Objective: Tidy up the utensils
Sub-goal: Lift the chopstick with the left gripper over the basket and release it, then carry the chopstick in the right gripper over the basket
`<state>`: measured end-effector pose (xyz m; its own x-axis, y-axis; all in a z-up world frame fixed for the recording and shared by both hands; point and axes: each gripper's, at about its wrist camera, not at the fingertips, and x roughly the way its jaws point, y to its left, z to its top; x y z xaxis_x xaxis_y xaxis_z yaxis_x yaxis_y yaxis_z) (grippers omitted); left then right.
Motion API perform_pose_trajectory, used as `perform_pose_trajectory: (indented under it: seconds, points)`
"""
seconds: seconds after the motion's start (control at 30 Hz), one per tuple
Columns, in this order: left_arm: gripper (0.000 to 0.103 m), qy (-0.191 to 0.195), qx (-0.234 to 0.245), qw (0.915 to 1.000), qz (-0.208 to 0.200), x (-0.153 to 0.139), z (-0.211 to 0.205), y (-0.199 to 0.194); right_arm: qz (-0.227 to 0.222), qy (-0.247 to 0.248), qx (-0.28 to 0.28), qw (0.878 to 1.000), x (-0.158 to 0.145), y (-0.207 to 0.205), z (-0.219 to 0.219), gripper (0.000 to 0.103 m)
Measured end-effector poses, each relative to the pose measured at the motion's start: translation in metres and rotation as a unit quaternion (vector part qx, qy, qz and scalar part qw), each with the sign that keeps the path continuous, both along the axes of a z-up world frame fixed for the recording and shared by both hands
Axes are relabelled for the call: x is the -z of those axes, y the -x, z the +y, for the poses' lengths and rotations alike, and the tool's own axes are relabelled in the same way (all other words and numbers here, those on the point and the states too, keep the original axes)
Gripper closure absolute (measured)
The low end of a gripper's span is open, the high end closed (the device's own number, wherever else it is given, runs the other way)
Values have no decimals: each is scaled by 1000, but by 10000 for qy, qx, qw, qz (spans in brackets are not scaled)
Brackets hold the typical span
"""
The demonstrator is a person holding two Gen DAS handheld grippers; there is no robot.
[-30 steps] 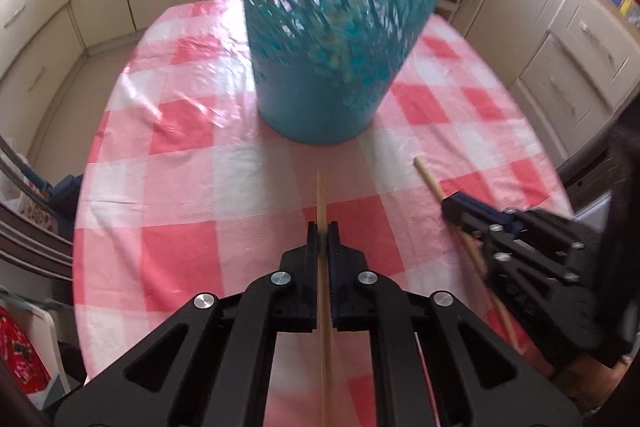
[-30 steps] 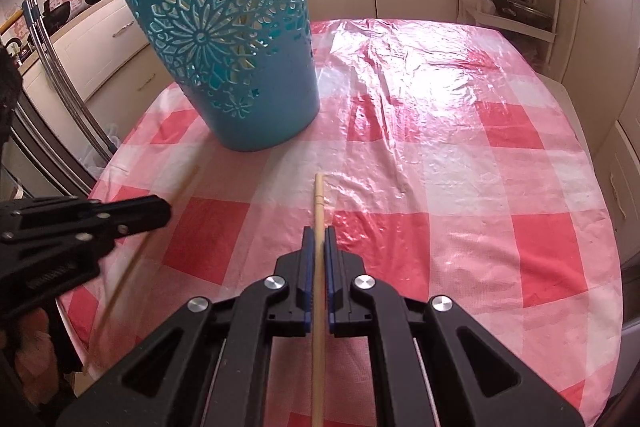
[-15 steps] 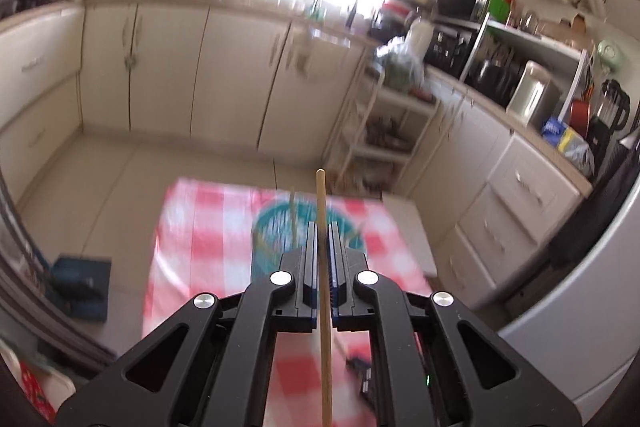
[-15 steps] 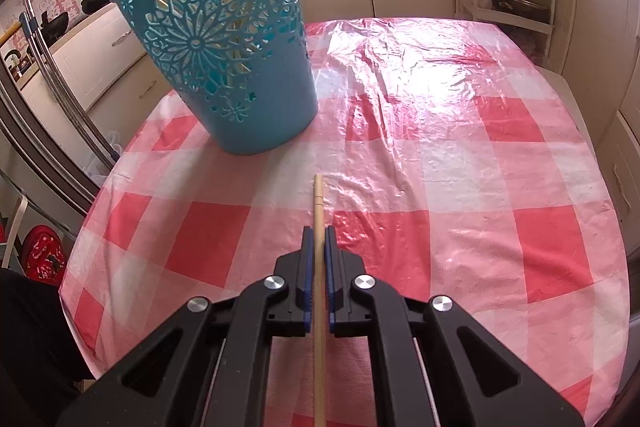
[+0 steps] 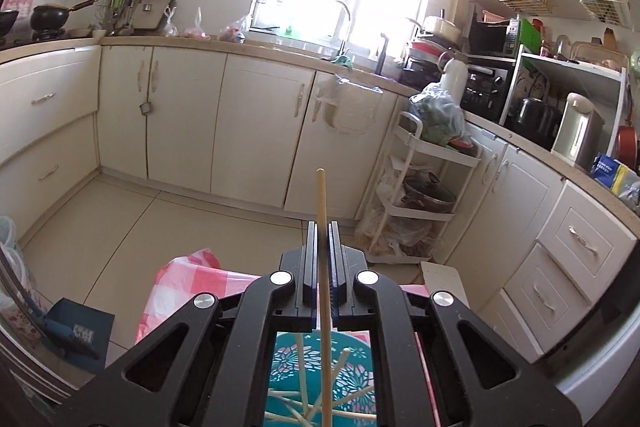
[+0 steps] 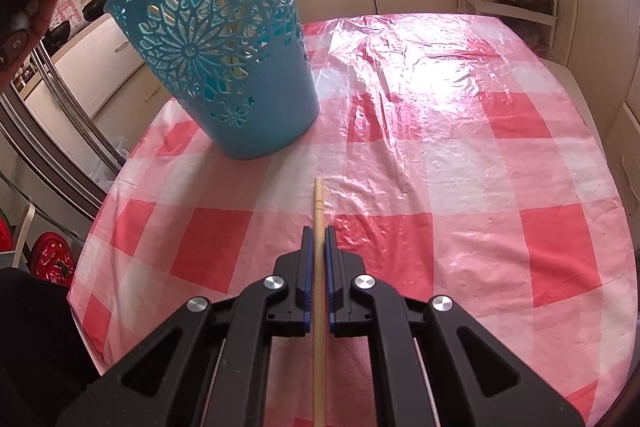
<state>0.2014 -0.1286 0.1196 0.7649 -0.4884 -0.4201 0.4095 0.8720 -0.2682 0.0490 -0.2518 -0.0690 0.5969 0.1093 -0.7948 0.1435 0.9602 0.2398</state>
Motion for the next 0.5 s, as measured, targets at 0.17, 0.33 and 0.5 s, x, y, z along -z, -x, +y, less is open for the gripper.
perform_pose_trajectory:
  seconds: [0.17, 0.33, 0.5]
  points:
    - [99, -245, -77, 9997, 6, 26, -3, -1, 11, -60, 9, 10000, 0, 0, -2, 97]
    - [98, -625, -20, 9980, 88, 44, -2, 9, 9, -32, -1, 10000, 0, 0, -3, 97]
    - [64, -873, -96, 9961, 102, 43, 23, 29, 6, 24, -72, 10000, 0, 0, -1, 93]
